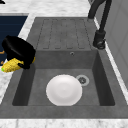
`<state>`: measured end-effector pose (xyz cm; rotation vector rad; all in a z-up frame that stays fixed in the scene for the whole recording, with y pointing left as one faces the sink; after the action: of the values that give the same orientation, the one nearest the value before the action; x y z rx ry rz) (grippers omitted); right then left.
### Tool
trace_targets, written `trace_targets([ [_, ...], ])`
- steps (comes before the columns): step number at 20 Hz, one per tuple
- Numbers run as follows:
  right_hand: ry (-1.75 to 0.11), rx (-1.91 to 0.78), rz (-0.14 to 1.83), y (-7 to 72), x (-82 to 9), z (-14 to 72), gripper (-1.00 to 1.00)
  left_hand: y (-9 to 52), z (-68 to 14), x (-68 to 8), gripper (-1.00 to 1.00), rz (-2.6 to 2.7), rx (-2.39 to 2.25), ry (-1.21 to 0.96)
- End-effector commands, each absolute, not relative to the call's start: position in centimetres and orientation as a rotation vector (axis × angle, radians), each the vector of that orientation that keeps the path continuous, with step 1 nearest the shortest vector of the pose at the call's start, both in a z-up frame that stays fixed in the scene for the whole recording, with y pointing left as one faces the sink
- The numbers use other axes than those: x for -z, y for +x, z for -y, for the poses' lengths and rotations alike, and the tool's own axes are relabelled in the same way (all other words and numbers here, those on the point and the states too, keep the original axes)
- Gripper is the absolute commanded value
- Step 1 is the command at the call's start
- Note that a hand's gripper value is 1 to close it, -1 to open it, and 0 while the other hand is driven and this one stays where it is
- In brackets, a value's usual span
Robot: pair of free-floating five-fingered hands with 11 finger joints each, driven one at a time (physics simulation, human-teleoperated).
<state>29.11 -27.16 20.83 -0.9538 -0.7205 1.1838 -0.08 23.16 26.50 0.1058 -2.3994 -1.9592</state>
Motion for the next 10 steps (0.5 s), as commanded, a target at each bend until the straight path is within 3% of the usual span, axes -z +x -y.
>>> trace_targets([
  [1,-0.994,-1.153,0.762,26.9,-23.9,28.7,1.0,-0.1,-23.2,-26.5,0.0,2.399,1.959,0.106],
  [10,-1.013,-1.131,0.809,20.5,-29.9,31.5,1.0,-0.1,-23.2,-26.5,0.0,2.399,1.959,0.106],
])
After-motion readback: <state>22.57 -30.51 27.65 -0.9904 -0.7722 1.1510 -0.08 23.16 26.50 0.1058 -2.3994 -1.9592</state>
